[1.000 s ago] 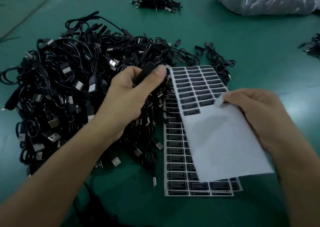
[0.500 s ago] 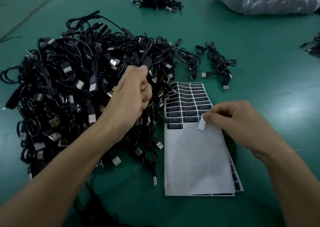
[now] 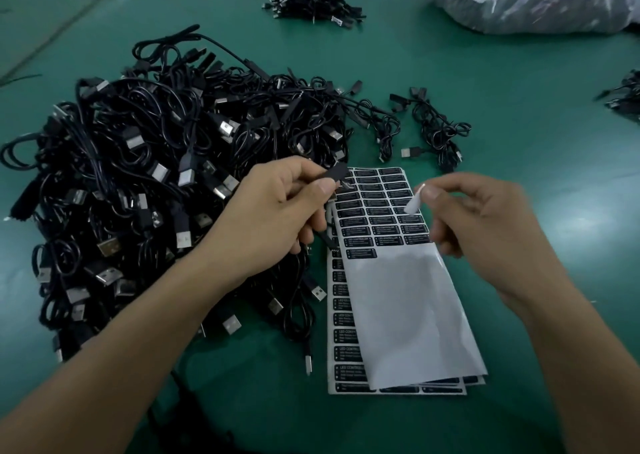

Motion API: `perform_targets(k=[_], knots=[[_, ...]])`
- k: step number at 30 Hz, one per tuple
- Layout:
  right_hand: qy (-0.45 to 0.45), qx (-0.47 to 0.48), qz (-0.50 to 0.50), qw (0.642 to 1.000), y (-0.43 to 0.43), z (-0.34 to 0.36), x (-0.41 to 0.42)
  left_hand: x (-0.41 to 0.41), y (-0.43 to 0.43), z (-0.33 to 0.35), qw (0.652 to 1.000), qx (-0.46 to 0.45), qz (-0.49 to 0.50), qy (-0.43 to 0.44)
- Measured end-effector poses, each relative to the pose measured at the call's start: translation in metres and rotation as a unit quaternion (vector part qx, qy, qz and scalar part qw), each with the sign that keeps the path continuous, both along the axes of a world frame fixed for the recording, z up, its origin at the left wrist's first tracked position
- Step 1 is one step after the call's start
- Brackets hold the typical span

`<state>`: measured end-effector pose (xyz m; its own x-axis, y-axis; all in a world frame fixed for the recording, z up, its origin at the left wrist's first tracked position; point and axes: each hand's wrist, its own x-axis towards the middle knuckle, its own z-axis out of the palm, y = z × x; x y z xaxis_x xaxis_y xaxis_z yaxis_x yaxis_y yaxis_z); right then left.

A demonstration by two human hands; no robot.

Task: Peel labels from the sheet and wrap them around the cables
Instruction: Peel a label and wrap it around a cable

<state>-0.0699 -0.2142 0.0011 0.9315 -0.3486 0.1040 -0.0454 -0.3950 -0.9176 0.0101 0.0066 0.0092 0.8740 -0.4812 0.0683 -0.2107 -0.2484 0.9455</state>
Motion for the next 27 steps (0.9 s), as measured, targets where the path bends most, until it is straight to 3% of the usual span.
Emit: perform_targets(k=[6,13,27], knots=[[-0.043,0.073,0.071,0.994,0.026,0.026,0.018,0.0,0.0,-0.002,1.0,-0.006,-0.013,0.017],[-0.018,0.177,0.04,0.983,0.029,0.005,0.024,-0.001,-0.001,0.004,0.995,-0.036,0.018,0.09],[-0.054,0.202,0.083,0.974,0.035,-0.013,0.02,-0.002,-0.001,0.001,0.997,-0.041,0.05,0.05]])
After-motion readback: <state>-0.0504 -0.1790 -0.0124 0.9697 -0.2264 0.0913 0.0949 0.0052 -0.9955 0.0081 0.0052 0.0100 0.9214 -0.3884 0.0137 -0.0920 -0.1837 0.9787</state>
